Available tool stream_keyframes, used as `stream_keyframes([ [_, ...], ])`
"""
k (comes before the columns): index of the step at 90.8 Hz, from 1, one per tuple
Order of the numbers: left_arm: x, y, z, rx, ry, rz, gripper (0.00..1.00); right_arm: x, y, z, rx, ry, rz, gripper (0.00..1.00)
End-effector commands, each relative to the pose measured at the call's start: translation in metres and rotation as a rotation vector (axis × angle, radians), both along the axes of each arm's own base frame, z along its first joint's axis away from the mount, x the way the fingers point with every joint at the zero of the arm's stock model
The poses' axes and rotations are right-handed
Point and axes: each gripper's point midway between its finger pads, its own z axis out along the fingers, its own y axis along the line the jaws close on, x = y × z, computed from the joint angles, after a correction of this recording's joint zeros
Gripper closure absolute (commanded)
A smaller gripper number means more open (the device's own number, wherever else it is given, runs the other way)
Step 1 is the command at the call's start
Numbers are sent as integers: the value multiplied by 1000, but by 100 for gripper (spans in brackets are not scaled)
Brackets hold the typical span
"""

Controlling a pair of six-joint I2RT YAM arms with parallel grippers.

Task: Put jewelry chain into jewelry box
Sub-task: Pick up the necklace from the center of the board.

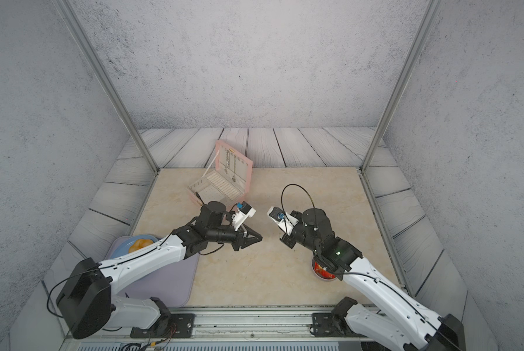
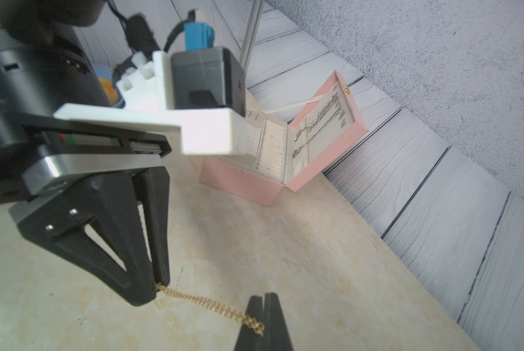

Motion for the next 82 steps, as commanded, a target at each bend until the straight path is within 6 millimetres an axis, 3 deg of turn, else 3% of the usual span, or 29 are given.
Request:
stream_keyframes([
  [1, 8, -7, -13, -1, 17, -11, 97, 4, -7, -6, -137, -33, -7, 99],
  [21, 12, -16, -30, 10, 36, -43, 94, 13, -19, -13, -327, -76, -51, 99],
  [34, 14, -16, -46, 52, 47, -44, 86, 13, -20, -15, -396, -101, -37, 99],
  [56, 10, -15, -49, 58, 46, -72, 58, 16, -32, -26, -547, -80, -55, 99],
  [71, 14, -5, -41, 85, 4, -36, 42, 19, -44, -29, -630, -76, -92, 100],
  [82, 26, 9, -34, 119, -38, 37, 24, 20, -47, -31, -663, -72, -101, 100],
])
